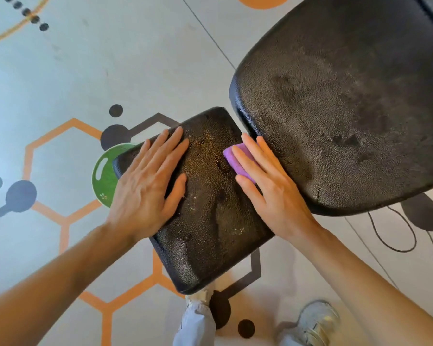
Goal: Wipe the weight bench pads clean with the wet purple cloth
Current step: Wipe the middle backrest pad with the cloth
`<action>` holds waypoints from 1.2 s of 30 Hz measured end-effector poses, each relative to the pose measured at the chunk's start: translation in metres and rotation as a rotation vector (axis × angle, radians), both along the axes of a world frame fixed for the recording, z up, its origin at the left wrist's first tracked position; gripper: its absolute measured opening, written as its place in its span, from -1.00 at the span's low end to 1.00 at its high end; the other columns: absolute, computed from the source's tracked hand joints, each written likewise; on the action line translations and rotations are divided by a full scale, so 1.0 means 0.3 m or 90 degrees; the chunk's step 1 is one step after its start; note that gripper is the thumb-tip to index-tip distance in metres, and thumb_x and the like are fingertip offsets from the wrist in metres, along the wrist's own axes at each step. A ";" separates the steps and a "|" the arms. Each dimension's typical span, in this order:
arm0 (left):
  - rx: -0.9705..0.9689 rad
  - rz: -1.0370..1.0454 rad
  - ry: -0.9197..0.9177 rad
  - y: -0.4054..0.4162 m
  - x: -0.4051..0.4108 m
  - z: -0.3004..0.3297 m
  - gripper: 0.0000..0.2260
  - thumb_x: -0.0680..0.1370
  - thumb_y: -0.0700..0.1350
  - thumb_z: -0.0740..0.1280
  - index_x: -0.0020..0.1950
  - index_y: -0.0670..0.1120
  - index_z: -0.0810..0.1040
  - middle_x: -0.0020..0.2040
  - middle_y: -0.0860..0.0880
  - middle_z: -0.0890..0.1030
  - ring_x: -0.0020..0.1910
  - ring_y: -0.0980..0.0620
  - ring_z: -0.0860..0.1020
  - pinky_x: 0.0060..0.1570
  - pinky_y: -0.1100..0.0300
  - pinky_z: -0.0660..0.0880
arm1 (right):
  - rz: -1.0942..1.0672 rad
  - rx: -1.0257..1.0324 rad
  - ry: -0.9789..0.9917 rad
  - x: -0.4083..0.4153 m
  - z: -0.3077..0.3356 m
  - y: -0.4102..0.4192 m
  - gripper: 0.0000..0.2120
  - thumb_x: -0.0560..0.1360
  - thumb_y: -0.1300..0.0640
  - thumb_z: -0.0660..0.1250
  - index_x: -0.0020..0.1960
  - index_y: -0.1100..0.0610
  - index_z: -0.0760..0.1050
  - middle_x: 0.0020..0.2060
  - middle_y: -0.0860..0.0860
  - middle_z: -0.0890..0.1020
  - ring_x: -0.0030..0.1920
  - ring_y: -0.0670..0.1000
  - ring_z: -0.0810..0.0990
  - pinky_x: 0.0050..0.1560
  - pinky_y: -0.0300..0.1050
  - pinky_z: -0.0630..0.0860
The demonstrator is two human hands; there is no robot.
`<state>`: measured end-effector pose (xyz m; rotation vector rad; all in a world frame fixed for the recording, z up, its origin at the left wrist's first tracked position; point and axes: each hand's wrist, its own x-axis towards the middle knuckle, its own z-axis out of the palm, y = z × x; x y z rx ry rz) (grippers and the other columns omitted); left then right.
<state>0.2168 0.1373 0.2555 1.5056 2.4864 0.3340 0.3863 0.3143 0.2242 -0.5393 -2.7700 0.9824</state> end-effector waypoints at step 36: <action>0.026 0.002 -0.021 0.002 -0.003 -0.010 -0.49 0.61 -0.03 0.17 0.55 -0.11 0.27 0.59 -0.04 0.21 0.60 -0.01 0.13 0.57 -0.05 0.09 | -0.074 0.097 -0.127 -0.075 0.068 -0.126 -0.54 0.66 0.06 0.02 0.54 0.11 0.20 0.55 -0.01 0.17 0.58 0.02 0.03 0.56 0.06 0.04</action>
